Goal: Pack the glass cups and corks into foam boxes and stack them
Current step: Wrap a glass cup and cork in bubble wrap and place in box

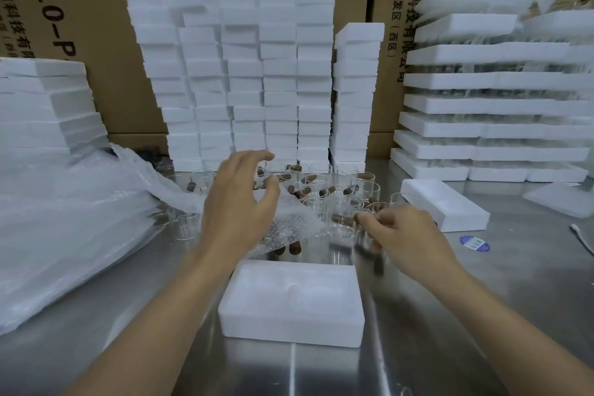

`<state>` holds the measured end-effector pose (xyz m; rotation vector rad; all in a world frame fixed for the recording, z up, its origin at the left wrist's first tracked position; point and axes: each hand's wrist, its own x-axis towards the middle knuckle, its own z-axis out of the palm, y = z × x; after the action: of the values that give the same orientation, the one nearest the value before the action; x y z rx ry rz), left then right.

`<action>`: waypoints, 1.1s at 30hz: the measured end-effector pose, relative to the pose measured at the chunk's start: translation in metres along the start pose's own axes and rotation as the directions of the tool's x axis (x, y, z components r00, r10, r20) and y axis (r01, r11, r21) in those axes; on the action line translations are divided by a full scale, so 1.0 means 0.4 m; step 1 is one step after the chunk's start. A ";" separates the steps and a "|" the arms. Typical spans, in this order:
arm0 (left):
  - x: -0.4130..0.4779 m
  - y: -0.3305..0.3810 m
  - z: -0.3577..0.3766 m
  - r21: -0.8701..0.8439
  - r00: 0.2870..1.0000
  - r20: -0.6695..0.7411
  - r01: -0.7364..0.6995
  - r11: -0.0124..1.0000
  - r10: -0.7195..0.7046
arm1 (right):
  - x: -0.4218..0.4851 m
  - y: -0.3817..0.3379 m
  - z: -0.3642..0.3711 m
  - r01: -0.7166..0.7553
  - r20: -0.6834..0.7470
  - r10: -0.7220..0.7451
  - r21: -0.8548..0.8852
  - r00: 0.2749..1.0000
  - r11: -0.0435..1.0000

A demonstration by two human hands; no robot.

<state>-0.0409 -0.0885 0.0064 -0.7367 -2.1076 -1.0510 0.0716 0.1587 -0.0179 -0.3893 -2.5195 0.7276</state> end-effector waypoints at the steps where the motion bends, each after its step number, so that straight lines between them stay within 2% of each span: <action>1: -0.006 0.008 0.006 -0.019 0.999 0.040 -0.001 1.000 0.002 | -0.001 -0.003 -0.006 0.013 -0.053 -0.012 0.027 0.999 1.000; 4: -0.020 0.020 0.016 -0.024 0.992 0.118 -0.042 0.999 0.045 | -0.007 -0.015 -0.020 0.105 -0.192 -0.078 0.136 0.978 0.985; 6: -0.025 0.027 0.019 -0.061 0.982 0.172 -0.067 0.996 0.077 | -0.013 -0.026 -0.029 0.240 -0.235 -0.193 0.187 0.953 0.953; 8: -0.028 0.036 0.021 -0.124 0.968 0.213 -0.106 0.987 0.131 | -0.023 -0.039 -0.032 0.362 -0.242 -0.320 0.154 0.916 0.919; 10: -0.030 0.045 0.022 -0.144 0.958 0.176 -0.201 0.969 0.225 | -0.031 -0.049 -0.028 0.449 -0.262 -0.415 0.085 0.872 0.890; 12: -0.029 0.049 0.021 -0.153 0.953 0.075 -0.279 0.948 0.293 | -0.036 -0.052 -0.024 0.496 -0.284 -0.456 0.082 0.843 0.865; 16: -0.024 0.050 0.021 -0.135 0.945 -0.040 -0.328 0.935 0.325 | -0.038 -0.050 -0.025 0.541 -0.375 -0.466 0.121 0.801 0.832; 21: -0.031 0.054 0.027 -0.148 0.955 -0.057 -0.298 0.943 0.292 | -0.039 -0.053 -0.028 0.604 -0.457 -0.498 0.114 0.737 0.789; 29: -0.040 0.063 0.027 -0.187 0.965 -0.054 -0.262 0.947 0.256 | -0.043 -0.058 -0.028 0.609 -0.504 -0.493 0.085 0.709 0.789; 33: -0.047 0.082 0.023 -0.213 0.956 -0.115 -0.291 0.933 0.272 | -0.047 -0.061 -0.029 0.622 -0.565 -0.477 0.082 0.673 0.779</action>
<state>-0.0084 -0.0676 0.0031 -1.0536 -1.7628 -1.1511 0.0902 0.1364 -0.0028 0.2652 -1.8253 0.5966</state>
